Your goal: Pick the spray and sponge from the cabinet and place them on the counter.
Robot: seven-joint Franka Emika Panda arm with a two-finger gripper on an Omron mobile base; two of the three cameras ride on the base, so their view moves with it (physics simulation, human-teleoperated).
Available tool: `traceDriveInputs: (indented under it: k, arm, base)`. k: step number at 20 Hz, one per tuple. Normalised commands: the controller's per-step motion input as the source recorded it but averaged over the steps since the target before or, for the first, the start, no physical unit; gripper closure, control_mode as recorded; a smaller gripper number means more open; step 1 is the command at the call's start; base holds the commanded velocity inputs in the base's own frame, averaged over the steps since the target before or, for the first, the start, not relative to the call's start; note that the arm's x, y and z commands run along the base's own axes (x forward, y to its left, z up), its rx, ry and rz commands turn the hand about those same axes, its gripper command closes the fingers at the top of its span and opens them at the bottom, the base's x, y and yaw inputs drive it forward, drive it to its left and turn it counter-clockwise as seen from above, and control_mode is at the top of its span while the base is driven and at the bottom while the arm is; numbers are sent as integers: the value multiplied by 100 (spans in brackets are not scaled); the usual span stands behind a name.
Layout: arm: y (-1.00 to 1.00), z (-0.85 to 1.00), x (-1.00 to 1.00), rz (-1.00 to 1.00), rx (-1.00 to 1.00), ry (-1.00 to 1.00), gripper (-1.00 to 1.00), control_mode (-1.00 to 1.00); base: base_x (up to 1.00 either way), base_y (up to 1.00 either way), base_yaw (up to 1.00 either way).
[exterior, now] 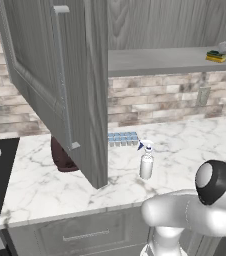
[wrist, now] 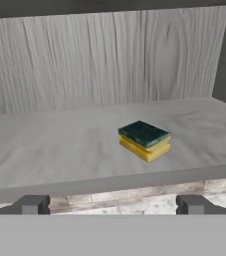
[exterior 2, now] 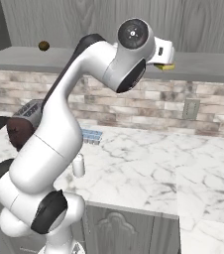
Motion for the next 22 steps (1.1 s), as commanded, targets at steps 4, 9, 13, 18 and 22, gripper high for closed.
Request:
traceDriveInputs:
  k: [4, 9, 13, 18, 22]
  arm:
    - [-16, -18, 8, 0, 0, 0, -100, -100]
    - [-9, -14, 12, 0, 0, 0, -100, -100]
    - [-6, 0, 29, 0, 0, 3, -100, -100]
    - [-2, 0, 27, 0, 0, 3, -100, -100]
    - [-6, 0, 25, 0, 0, 4, -100, -100]
  base:
    - [0, 0, 0]
    - [0, 0, 0]
    - [0, 0, 0]
    - [0, 0, 0]
    - [0, 0, 0]
